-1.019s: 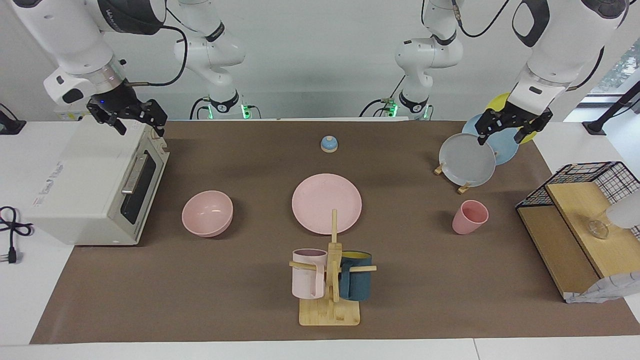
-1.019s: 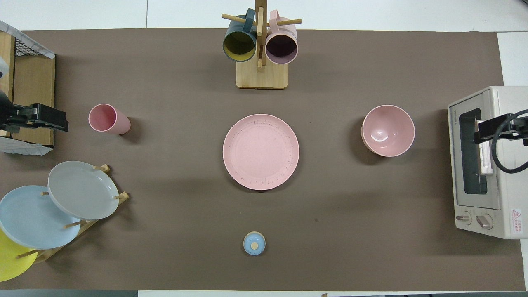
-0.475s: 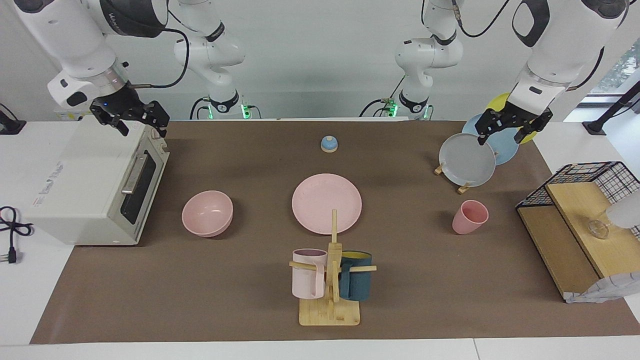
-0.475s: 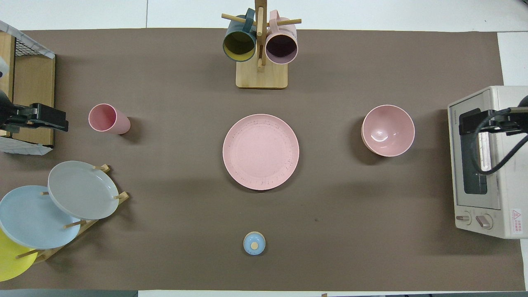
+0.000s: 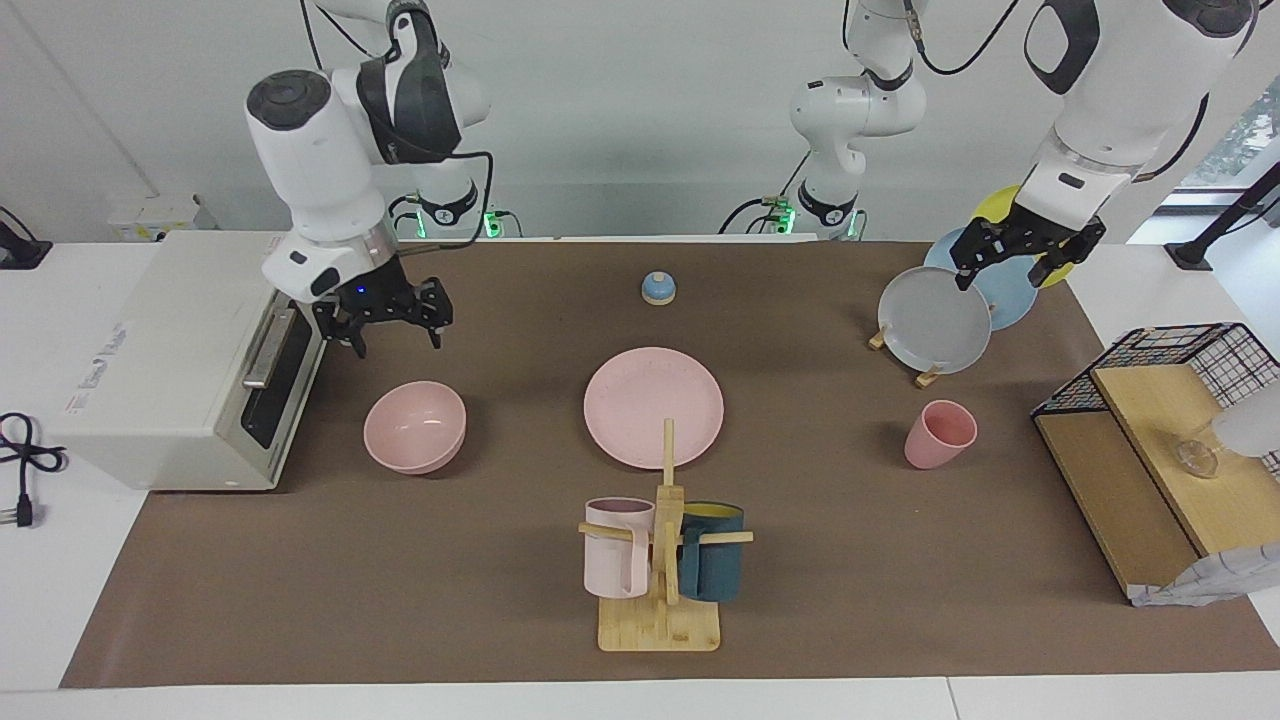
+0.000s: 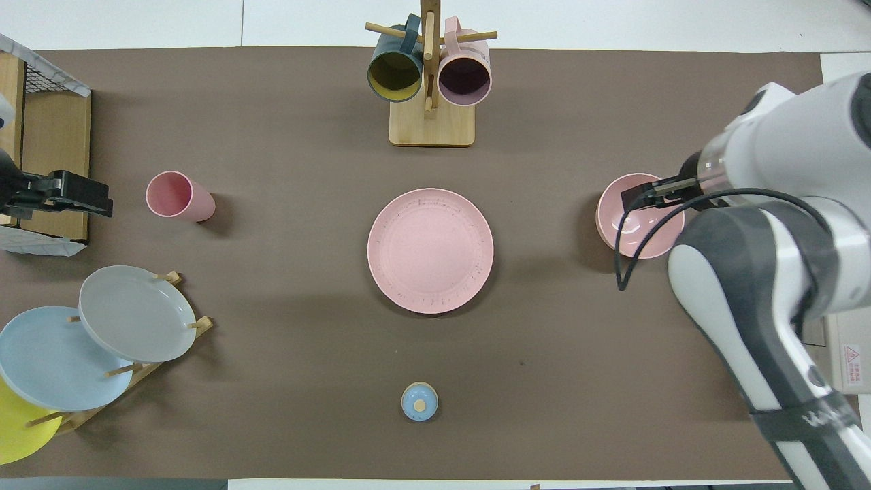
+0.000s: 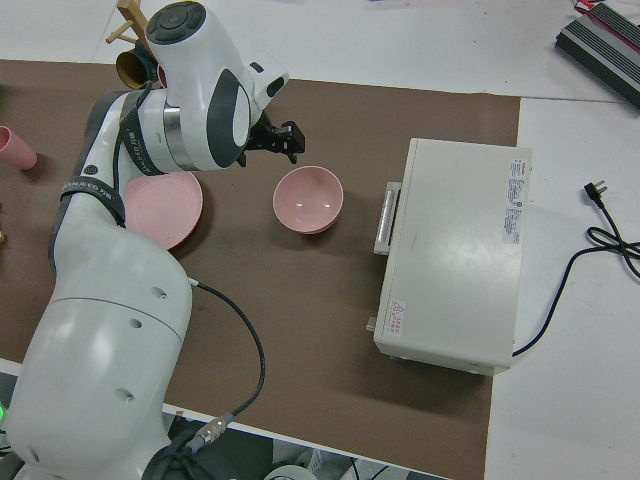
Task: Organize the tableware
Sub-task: 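Reach the right gripper to the pink bowl and grasp its rim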
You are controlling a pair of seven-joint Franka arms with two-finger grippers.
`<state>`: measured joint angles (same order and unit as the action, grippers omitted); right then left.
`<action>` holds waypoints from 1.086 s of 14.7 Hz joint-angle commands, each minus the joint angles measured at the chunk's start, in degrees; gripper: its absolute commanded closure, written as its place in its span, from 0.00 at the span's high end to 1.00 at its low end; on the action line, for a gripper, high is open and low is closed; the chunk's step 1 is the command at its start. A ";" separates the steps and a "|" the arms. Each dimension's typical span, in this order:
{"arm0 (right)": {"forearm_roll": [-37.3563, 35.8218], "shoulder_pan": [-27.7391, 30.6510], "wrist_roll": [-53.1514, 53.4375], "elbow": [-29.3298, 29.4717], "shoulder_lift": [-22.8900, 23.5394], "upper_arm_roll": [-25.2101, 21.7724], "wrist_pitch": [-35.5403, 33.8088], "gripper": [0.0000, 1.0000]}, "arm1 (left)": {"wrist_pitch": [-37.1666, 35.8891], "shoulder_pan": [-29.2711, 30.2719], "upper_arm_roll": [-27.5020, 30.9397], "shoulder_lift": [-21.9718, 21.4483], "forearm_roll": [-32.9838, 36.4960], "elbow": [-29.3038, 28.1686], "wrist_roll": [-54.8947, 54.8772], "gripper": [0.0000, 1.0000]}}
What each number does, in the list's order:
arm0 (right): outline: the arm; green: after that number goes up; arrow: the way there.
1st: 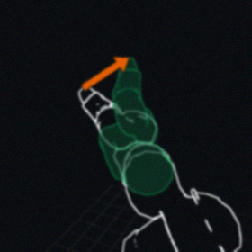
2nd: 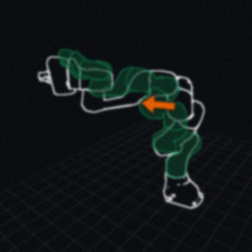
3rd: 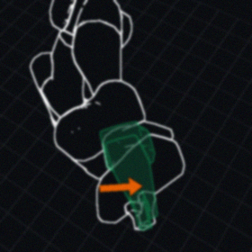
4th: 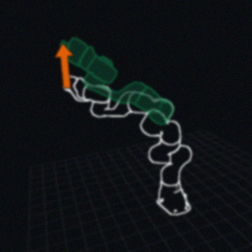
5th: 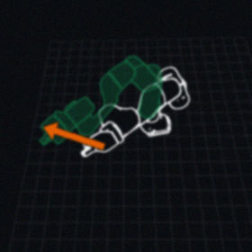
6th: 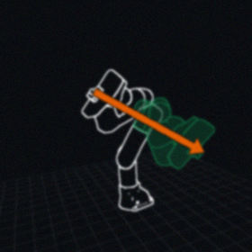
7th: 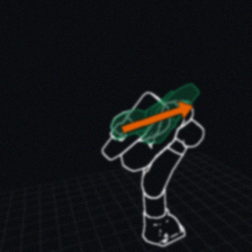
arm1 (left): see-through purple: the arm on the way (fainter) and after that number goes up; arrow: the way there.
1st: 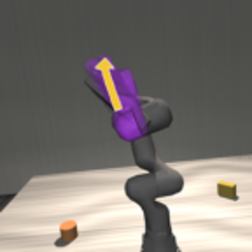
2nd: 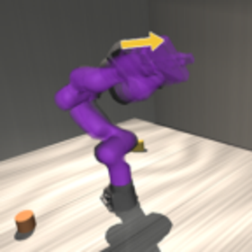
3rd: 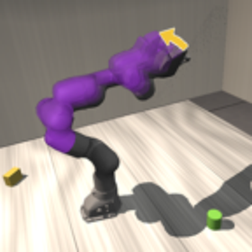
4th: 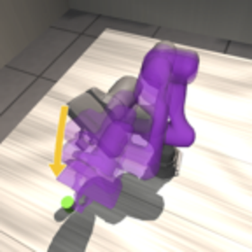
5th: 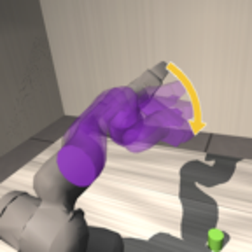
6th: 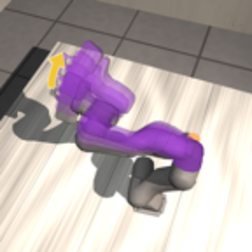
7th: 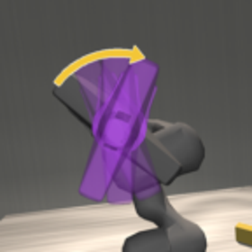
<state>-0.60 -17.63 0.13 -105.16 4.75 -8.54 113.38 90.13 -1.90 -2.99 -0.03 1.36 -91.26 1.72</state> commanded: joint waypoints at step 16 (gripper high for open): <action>0.68 -1.17 0.05 -12.87 7.55 -0.07 15.38 0.38 | -0.74 -0.03 0.27 -0.76 -0.57 -0.41 0.39 1.00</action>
<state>-0.56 -19.46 1.91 -116.72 12.62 -8.97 127.26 90.13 -1.90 -2.99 -0.03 1.36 -91.26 1.72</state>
